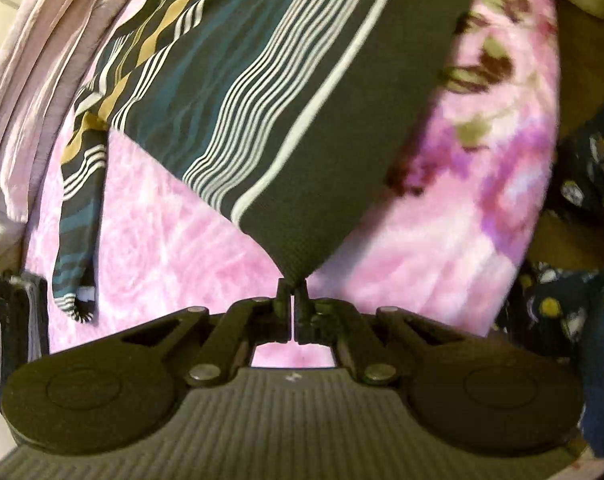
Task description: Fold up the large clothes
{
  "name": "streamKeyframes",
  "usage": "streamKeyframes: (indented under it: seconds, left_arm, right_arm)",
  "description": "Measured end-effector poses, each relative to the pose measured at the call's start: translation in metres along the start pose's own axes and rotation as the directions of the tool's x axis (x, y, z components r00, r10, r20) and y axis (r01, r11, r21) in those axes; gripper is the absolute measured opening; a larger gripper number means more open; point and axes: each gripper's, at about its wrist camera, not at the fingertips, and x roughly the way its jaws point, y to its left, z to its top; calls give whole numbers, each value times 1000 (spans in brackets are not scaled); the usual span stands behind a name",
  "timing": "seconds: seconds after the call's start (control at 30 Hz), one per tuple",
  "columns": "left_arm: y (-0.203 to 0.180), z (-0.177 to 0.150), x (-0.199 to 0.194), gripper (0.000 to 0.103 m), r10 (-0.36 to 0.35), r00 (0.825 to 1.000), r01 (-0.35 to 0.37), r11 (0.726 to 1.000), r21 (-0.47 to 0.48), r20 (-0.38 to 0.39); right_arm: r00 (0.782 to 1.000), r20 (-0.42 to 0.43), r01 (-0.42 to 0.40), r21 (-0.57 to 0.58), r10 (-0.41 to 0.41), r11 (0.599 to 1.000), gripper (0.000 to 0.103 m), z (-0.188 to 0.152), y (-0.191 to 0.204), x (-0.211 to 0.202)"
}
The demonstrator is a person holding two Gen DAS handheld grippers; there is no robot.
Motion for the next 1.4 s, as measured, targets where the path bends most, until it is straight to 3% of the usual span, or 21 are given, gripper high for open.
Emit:
streamKeyframes:
  seconds: [0.03,0.13,0.23,0.3,0.37,0.43,0.57,0.67,0.73,0.77,0.8,0.9,0.93,0.97,1.03,1.07,1.17,1.27,1.33,1.37,1.4]
  left_arm:
    - [-1,-3,-6,0,-5,1000,5,1000,18,11]
    - [2,-7,-19,0,-37,999,37,999,21,24]
    - [-7,-15,-22,0,-117,993,118,993,31,-35]
    - [-18,-23,-13,0,-111,989,115,993,32,-97]
    - [-10,-23,-5,1,-140,980,134,990,-54,-138]
    - [9,-22,-4,6,-135,980,108,977,-185,-143]
    - [68,-27,2,14,-91,988,25,890,-455,-123]
    - [114,-32,13,35,0,991,-80,809,-583,-136]
    - [150,-40,26,37,28,989,-119,731,-672,-145]
    - [169,-47,32,37,31,989,-126,666,-736,-141]
    - [189,-57,38,37,32,991,-126,580,-805,-133]
    - [248,-93,59,37,28,993,-117,234,-965,-113]
    - [257,-100,65,37,39,992,-124,180,-976,-119]
    - [267,-103,74,37,49,989,-143,161,-977,-137]
    - [278,-103,94,38,51,986,-164,154,-974,-158]
    - [282,-106,104,38,30,988,-151,119,-981,-149]
    - [291,-117,122,37,31,996,-82,-47,-996,-83]
    - [303,-127,143,33,31,998,-47,-176,-983,-54]
    - [308,-135,152,10,27,999,-27,-258,-966,-35]
    - [311,-135,153,4,32,998,-39,-256,-966,-49]
    - [316,-131,149,3,38,996,-71,-205,-976,-81]
  right_arm:
    - [999,-32,-24,-43,23,999,2,1,5,-7]
    - [995,-76,-74,-203,59,976,2,-6,19,-44]
    - [996,-90,-41,-175,26,984,2,-6,14,-52]
    - [981,-191,1,-155,-31,988,4,-6,17,-30]
    - [937,-316,79,-228,-150,971,23,-8,27,-2]
    - [931,-290,145,-264,-222,954,31,-6,35,1]
    - [949,-215,219,-75,-230,973,35,23,32,-13]
    - [953,-159,265,19,-259,964,39,48,33,-21]
    - [955,-137,274,71,-262,959,40,65,35,-24]
    - [958,-128,269,91,-257,959,40,72,37,-26]
    - [960,-122,264,103,-251,959,41,81,40,-27]
    - [961,-122,258,89,-247,962,42,92,59,-23]
    - [960,-126,259,76,-248,963,42,93,68,-20]
    - [960,-130,259,67,-249,964,42,93,76,-17]
    - [960,-139,252,54,-242,966,42,95,90,-8]
    - [961,-142,246,48,-237,968,42,94,95,-5]
    - [963,-155,226,11,-221,974,43,99,117,10]
    - [959,-155,236,-40,-239,971,43,104,139,22]
    - [955,-158,246,-51,-251,968,43,106,149,28]
    - [954,-160,249,-52,-254,967,43,107,152,29]
    - [953,-162,251,-53,-256,967,43,109,157,31]
